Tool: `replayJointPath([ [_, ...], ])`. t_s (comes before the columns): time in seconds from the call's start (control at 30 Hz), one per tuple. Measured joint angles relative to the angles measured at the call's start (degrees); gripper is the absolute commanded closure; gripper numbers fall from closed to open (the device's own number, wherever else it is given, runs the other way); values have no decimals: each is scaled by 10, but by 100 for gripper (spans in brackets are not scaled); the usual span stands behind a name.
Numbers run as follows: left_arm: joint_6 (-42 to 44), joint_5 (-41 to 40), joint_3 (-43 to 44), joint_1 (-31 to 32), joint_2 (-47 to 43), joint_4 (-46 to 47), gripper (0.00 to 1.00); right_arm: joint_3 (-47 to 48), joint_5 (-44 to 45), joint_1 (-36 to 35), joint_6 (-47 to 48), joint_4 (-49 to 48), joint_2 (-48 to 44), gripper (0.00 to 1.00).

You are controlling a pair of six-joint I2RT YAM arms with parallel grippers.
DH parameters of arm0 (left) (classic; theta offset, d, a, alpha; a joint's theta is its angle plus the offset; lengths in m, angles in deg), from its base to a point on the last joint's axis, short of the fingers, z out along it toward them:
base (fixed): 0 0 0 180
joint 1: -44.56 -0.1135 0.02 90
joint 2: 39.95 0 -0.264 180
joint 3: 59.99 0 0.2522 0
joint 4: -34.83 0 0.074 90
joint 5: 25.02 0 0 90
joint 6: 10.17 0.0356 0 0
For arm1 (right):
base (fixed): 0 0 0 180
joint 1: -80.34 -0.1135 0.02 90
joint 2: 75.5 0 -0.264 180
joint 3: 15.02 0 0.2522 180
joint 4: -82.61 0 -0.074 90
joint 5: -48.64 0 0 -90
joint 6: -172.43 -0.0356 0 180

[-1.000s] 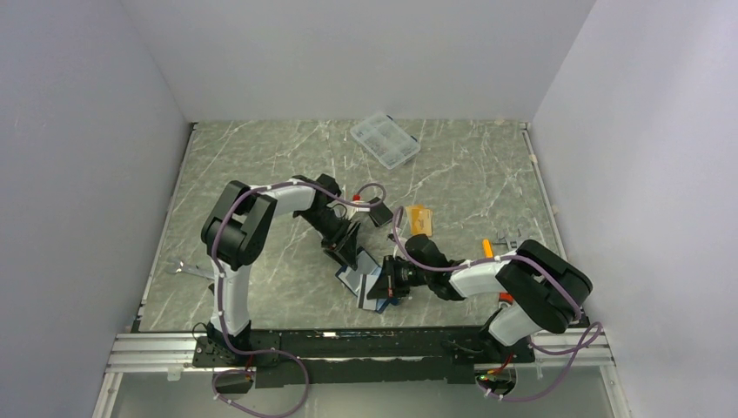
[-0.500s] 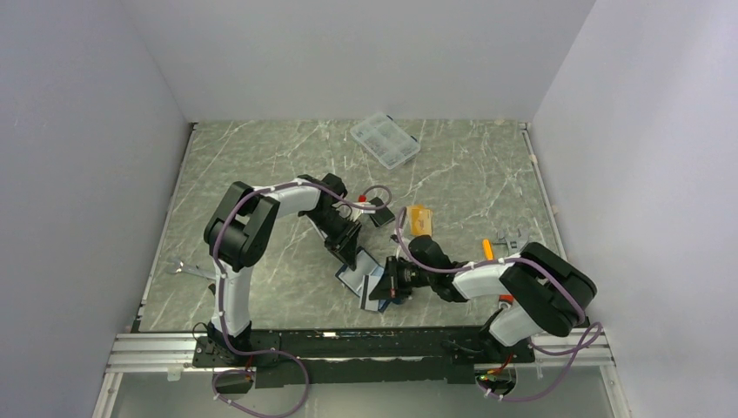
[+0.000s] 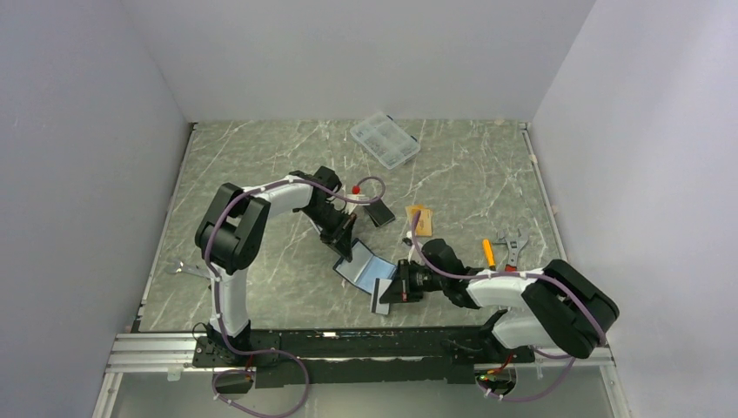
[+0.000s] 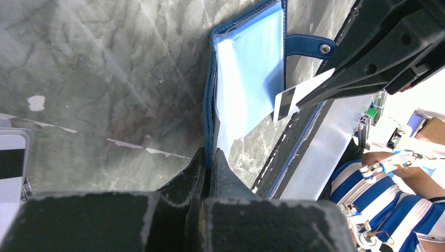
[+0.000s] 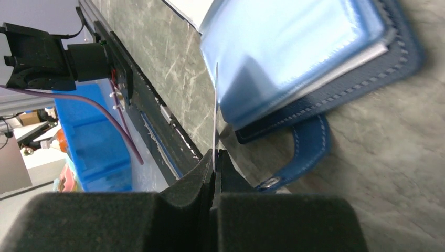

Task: Put the credit cards into the card holder
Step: Turn over the card slot in the card holder.

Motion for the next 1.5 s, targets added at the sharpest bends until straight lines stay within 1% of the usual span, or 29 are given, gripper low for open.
replayJointPath([
  [0.33, 12, -9, -5, -4, 0, -3, 100, -33, -13, 44, 19, 49, -57, 100],
  [0.7, 18, -13, -5, -3, 0, -6, 100, -35, -42, 49, 22, 34, -21, 100],
  [1.5, 22, -18, -5, 1, -7, -8, 100, -50, -45, 48, 19, 25, -33, 100],
])
